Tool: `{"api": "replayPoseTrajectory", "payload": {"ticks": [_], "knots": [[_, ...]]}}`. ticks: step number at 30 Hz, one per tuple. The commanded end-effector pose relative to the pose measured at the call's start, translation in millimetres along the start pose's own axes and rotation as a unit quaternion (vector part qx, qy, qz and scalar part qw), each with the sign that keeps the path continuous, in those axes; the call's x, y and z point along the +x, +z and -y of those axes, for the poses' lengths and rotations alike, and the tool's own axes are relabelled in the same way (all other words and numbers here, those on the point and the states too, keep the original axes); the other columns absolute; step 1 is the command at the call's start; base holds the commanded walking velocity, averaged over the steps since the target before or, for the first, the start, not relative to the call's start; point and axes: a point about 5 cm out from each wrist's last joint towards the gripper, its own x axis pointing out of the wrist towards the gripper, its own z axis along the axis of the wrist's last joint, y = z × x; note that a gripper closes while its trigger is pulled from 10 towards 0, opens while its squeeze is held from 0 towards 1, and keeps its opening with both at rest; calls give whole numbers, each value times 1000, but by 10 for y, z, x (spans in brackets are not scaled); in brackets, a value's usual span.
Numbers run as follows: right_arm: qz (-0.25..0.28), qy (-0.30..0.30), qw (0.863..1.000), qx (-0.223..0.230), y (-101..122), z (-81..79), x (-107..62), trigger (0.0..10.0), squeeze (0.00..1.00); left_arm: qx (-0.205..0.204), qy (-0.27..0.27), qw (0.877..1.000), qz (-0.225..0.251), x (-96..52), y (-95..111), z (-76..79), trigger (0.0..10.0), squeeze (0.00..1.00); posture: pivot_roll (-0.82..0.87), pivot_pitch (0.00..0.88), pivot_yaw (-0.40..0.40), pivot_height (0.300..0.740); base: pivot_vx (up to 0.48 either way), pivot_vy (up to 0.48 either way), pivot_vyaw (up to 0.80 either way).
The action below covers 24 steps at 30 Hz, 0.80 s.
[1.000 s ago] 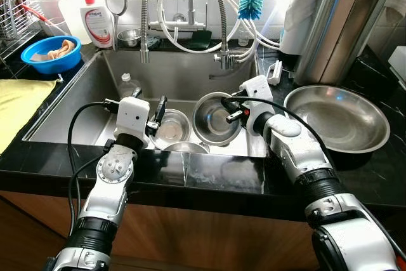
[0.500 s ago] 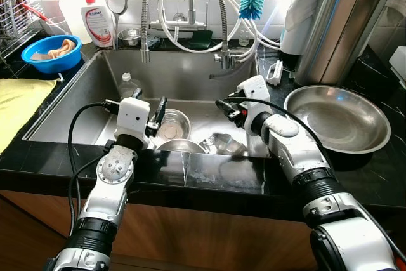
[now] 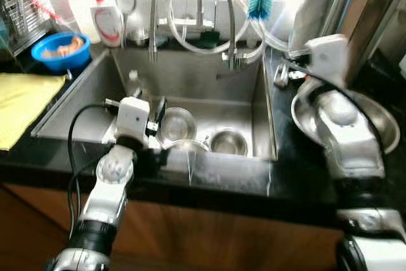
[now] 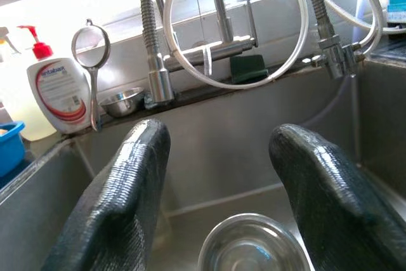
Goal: Kitchen organization
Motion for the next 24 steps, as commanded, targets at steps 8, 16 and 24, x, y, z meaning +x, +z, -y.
{"api": "replayPoseTrajectory", "payload": {"ticks": [8,16,24], "knots": [[-79,-151,985,16,-305,470,-498,10000,1000,7,-10,1000,3,-5,6,33,10000,0,-71,0,37,740,0,0,0],[-114,-195,973,39,-408,498,-733,10000,725,6,-13,1000,3,-6,9,33,10000,0,-73,0,41,740,0,0,0],[-136,-202,965,100,-478,438,-760,10000,0,7,-14,1000,3,-11,9,31,10000,0,-68,0,40,740,0,0,0]]}}
